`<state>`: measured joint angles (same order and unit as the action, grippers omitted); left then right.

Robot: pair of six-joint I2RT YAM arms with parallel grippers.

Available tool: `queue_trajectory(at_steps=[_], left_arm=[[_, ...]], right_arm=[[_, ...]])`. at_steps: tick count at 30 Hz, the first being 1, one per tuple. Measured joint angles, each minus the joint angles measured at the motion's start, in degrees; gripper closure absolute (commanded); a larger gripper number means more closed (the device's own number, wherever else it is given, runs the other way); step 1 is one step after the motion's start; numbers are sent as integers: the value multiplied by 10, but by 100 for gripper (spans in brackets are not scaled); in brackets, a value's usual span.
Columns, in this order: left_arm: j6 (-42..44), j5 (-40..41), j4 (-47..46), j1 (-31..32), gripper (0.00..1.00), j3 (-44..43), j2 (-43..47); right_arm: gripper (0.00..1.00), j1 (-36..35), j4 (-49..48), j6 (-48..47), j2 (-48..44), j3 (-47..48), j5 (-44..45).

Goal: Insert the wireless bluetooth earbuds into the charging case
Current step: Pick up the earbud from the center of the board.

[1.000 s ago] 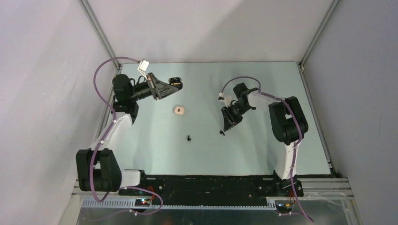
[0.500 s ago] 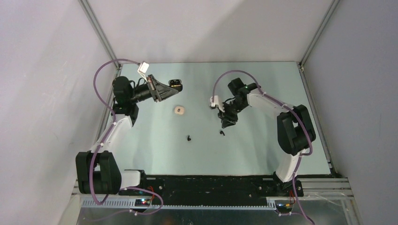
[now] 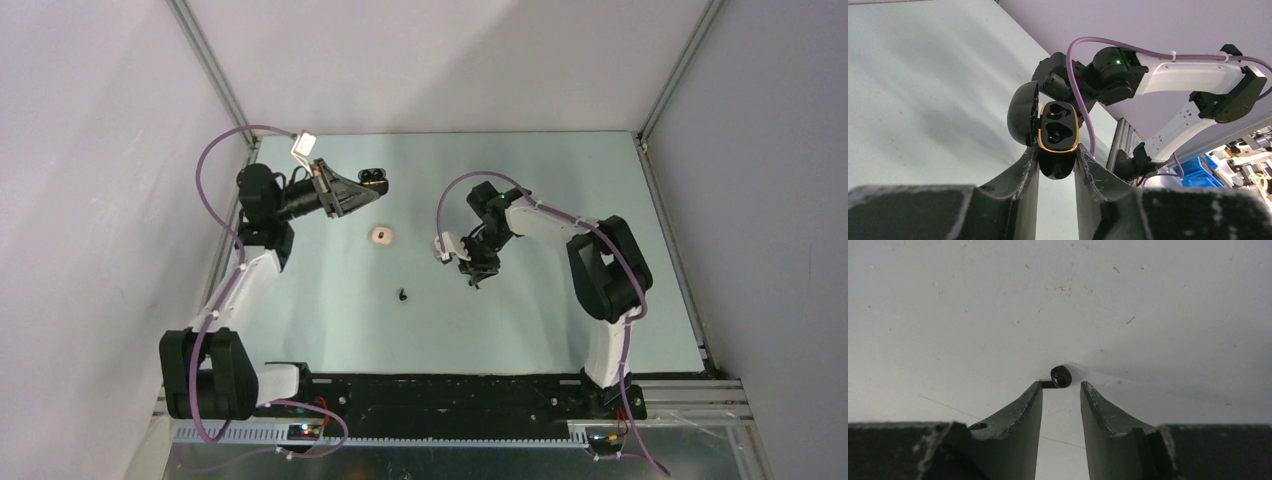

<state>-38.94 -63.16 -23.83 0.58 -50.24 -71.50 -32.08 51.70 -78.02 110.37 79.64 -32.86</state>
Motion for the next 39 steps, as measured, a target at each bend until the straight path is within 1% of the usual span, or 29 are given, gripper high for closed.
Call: queue_trajectory(at_steps=[11,22,33,39], left_arm=[[4,0,4,0,100,7,0],[4,0,6,0,100,9,0],[4,0,6,0,100,9,0],[4,0,6,0,100,9,0]], right_arm=[[64,-1,1,-2,31,7,23],[67,-9,10,0,53,45,27],[68,-15,31,-2,64,46,38],[72,-19,35,-2,64,46,40]])
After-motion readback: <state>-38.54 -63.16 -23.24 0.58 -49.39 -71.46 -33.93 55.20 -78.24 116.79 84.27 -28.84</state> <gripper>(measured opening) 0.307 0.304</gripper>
